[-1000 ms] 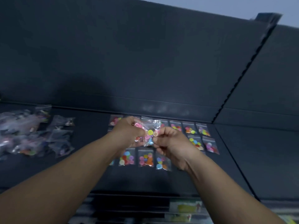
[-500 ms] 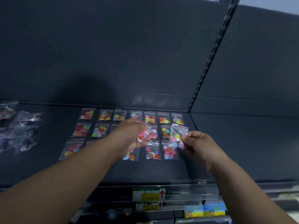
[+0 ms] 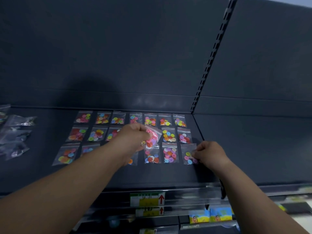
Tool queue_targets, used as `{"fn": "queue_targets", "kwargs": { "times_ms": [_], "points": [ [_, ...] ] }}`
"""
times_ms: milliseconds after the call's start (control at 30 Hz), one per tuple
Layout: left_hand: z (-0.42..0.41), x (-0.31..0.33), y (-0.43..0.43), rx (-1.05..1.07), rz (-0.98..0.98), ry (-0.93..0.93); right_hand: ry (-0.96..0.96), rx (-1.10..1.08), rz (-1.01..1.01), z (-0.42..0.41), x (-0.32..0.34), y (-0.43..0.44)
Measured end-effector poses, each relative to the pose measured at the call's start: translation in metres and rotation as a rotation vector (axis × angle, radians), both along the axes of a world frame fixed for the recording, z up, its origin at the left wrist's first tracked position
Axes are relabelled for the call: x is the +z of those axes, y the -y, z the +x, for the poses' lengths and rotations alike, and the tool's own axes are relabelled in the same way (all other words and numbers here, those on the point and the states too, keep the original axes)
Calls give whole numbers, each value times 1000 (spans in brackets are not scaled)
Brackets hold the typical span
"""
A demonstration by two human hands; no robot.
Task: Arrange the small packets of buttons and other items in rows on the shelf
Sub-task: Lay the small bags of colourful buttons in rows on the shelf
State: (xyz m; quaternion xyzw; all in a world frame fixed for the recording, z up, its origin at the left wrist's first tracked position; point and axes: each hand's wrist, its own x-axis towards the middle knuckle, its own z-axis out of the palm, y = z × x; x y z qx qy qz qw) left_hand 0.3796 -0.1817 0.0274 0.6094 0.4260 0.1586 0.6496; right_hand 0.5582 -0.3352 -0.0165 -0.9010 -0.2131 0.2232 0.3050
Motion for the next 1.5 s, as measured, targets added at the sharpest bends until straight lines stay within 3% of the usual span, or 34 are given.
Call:
{"fn": "queue_targets", "kwargs": {
  "times_ms": [300, 400, 500, 667, 833, 1200, 1400, 1500],
  "points": [
    [-3, 1, 6, -5, -27, 28, 83, -6, -13, 0, -3, 1],
    [-5, 2, 9, -6, -54, 58, 99, -58, 126, -9, 6, -1],
    [-9, 5, 11, -20, -87, 109, -110, -29, 424, -33, 29, -12],
    [-23, 11, 13, -30, -67, 192, -525, 265, 465, -78, 54, -42],
    [-58, 10, 0, 16, -114, 191, -606, 268, 575, -106, 54, -72],
    [-157, 11, -47, 50, -81, 50, -746, 323, 575, -188, 55, -131],
    [-196, 15, -68, 29, 57, -11, -762, 315, 579, -229, 56, -154],
    [-212, 15, -76, 25, 149, -24, -794, 186, 659, -243, 56, -166]
  ]
}}
